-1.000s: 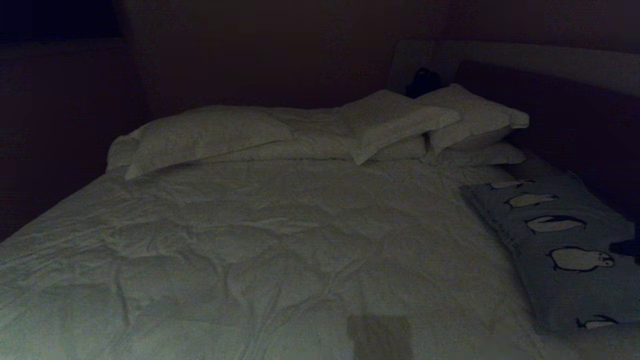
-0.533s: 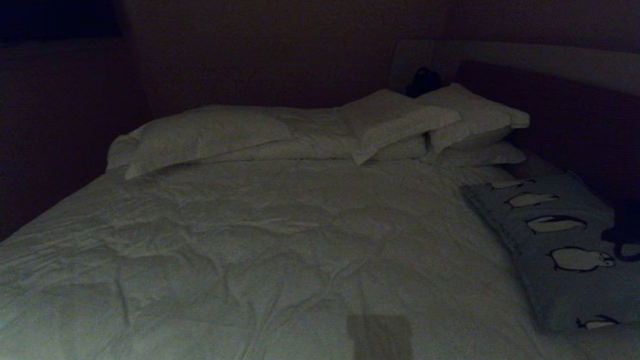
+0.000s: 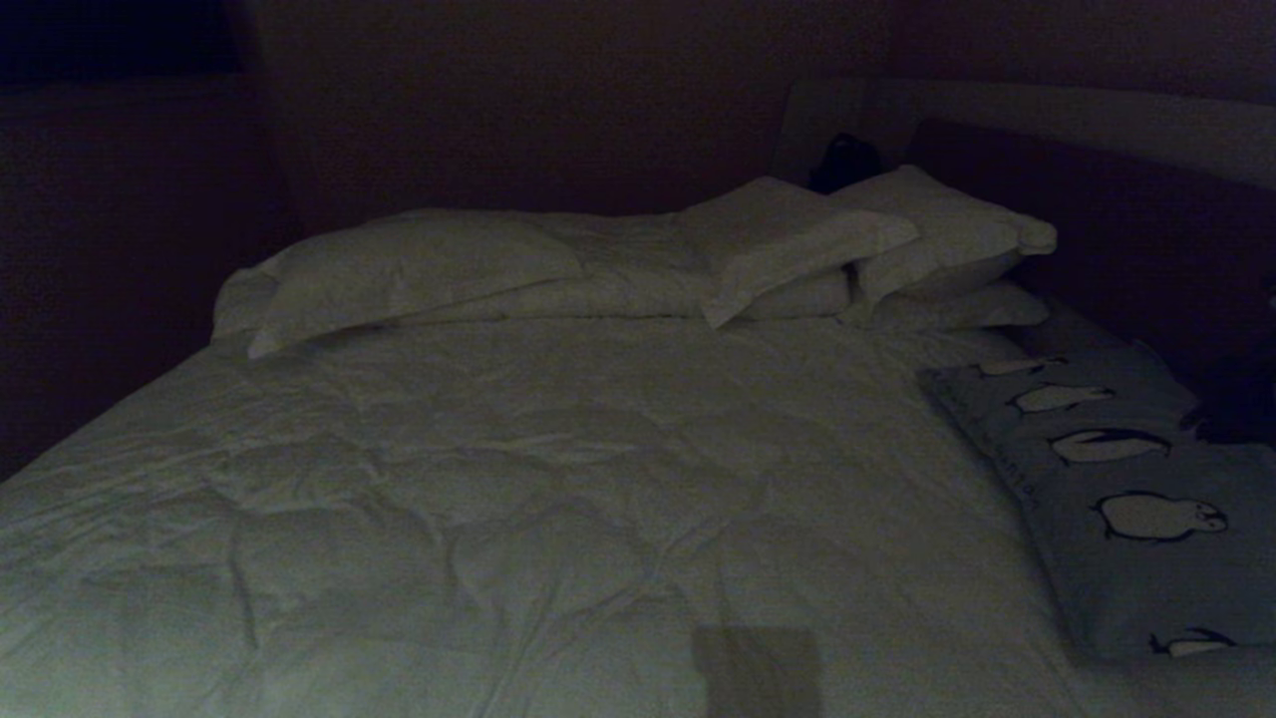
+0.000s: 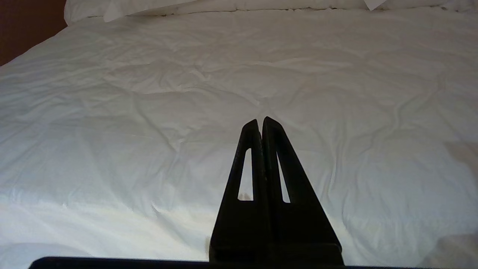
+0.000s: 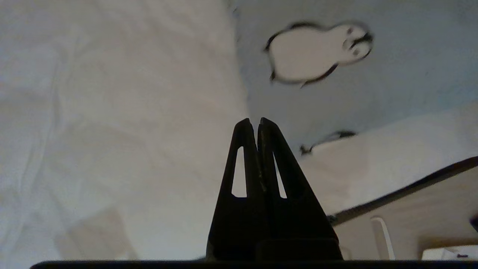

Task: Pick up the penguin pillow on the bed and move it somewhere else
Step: Pick up the pillow

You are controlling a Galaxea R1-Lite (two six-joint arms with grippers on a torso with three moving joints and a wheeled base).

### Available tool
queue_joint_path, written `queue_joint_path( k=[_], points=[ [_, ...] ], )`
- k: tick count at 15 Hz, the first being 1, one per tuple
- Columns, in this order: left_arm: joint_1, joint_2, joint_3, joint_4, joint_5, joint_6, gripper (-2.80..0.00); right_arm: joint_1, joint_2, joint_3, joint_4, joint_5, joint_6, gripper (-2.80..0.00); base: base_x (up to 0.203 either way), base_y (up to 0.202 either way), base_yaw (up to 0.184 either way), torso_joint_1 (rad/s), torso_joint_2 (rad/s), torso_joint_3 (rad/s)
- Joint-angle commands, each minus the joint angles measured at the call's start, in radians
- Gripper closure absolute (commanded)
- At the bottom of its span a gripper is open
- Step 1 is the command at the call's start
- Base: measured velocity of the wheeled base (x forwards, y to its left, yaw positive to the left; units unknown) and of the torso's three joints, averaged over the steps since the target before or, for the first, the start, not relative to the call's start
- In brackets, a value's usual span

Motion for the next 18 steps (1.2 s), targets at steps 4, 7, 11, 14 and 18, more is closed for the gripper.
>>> queue_joint_path(
  k=[4,7,11,14,18],
  points=[
    [0.000,0.000,0.000,0.000,0.000,-0.001,0.00,-0.049,0.189,-0.188,0.001,0.007,0.009,0.00,0.000,0.000,0.000,0.000,0.00,0.000],
    [0.000,0.000,0.000,0.000,0.000,-0.001,0.00,-0.057,0.264,-0.250,0.000,0.008,0.012,0.00,0.000,0.000,0.000,0.000,0.00,0.000],
    [0.000,0.000,0.000,0.000,0.000,-0.001,0.00,-0.125,0.438,-0.365,0.001,0.028,0.013,-2.80,0.000,0.000,0.000,0.000,0.00,0.000],
    [0.000,0.000,0.000,0.000,0.000,-0.001,0.00,-0.188,0.562,-0.504,0.004,0.063,0.031,-2.80,0.000,0.000,0.000,0.000,0.00,0.000],
    [0.000,0.000,0.000,0.000,0.000,-0.001,0.00,-0.212,0.624,-0.546,0.000,0.069,0.015,-2.80,0.000,0.000,0.000,0.000,0.00,0.000]
  ],
)
